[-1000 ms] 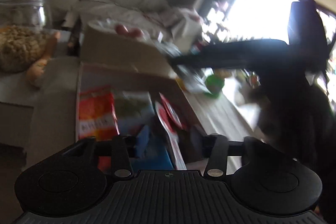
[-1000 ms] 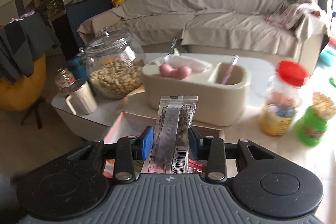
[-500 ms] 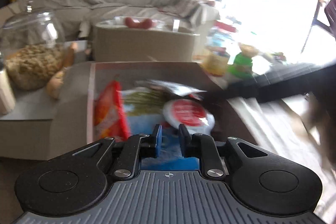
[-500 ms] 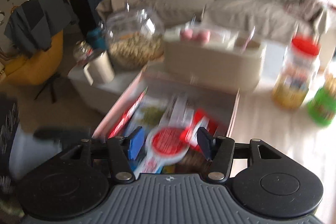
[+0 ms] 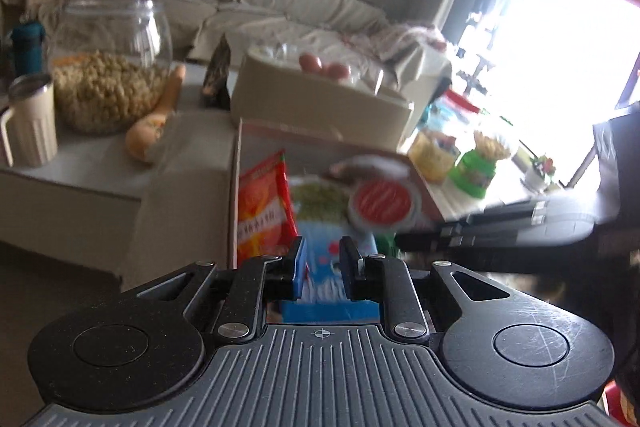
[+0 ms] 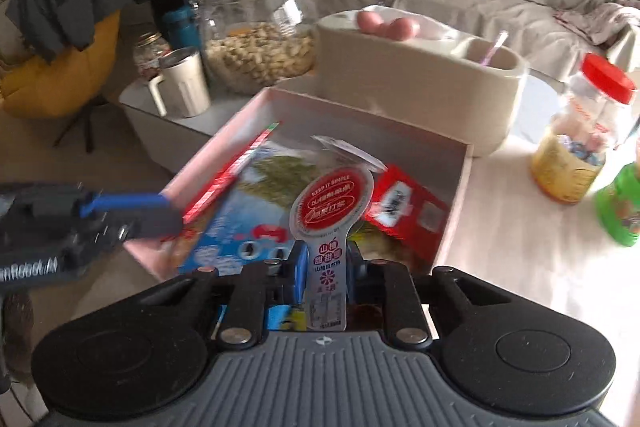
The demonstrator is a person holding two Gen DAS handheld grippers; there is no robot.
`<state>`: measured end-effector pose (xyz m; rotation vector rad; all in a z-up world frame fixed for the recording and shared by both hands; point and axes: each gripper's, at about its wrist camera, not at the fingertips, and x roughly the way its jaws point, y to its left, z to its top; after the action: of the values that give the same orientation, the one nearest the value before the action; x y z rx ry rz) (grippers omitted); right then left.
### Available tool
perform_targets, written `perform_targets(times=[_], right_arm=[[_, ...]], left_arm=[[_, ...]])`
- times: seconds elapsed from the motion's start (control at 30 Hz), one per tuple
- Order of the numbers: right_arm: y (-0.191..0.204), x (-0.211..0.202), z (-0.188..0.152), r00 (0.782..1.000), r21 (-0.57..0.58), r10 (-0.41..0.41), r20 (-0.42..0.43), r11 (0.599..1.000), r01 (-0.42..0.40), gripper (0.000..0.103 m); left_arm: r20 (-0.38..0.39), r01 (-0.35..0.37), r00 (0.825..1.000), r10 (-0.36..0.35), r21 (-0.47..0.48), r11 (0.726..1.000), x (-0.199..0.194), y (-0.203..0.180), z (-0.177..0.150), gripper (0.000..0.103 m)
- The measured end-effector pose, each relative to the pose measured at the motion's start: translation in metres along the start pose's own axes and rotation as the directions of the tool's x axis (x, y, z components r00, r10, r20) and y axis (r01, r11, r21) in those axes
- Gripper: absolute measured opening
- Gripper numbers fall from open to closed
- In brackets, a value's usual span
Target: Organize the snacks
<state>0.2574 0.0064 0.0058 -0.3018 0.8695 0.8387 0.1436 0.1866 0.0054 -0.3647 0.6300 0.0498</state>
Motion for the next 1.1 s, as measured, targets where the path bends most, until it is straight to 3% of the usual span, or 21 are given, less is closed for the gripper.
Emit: perform_targets(times=[0.13, 0.2, 0.27, 0.33, 0.5, 0.6, 0.73, 0.93, 1.1], right_arm=[[-0.014, -0.015, -0.013, 1.000, 0.052, 0.018, 0.010, 0.998, -0.018, 0.026], [-0.014, -0.034, -0.025, 0.998, 0.065, 0.033, 0.052, 0.997, -0.036, 0.035], [-0.011, -0.061, -0.041, 0.991, 0.082, 0.022, 0.132, 0.996, -0.034, 0.056], [-0.005, -0.092, -0.059, 0.976, 0.115, 0.010, 0.218, 0.993, -0.036, 0.068], [0.009, -0.156, -0.110, 0.947, 0.232, 0.025, 0.319, 0.967, -0.104, 0.080], [0.024, -0.176, -0.143, 0.948, 0.260, -0.030, 0.318, 0.964, -0.057, 0.081], [0.044, -0.189, -0.182, 0.954, 0.255, -0.099, 0.282, 0.967, 0.025, 0.082], [0.052, -0.200, -0.195, 0.946, 0.247, -0.153, 0.286, 0.965, 0.081, 0.084], [0.054, -0.197, -0.197, 0.953, 0.237, -0.146, 0.266, 0.968, 0.081, 0.084]], left_arm=[[-0.010, -0.030, 1.000, 0.030, 0.029, 0.999, -0.004, -0.013, -0.014, 0.022], [0.016, -0.022, 1.000, 0.022, 0.030, 0.999, -0.018, -0.019, -0.022, 0.022], [0.062, -0.017, 0.998, 0.015, 0.030, 0.999, -0.039, -0.028, -0.030, 0.022], [0.107, -0.018, 0.994, 0.013, 0.044, 0.999, -0.064, -0.042, -0.040, 0.022], [0.182, -0.046, 0.983, 0.030, 0.086, 0.995, -0.121, -0.081, -0.073, 0.022], [0.189, -0.043, 0.981, 0.029, 0.071, 0.997, -0.143, -0.098, -0.096, 0.021], [0.169, -0.121, 0.980, 0.105, 0.088, 0.989, -0.152, -0.121, -0.120, 0.019], [0.148, -0.131, 0.983, 0.111, 0.132, 0.983, -0.161, -0.139, -0.132, 0.018], [0.140, -0.134, 0.984, 0.113, 0.155, 0.979, -0.164, -0.148, -0.138, 0.018]])
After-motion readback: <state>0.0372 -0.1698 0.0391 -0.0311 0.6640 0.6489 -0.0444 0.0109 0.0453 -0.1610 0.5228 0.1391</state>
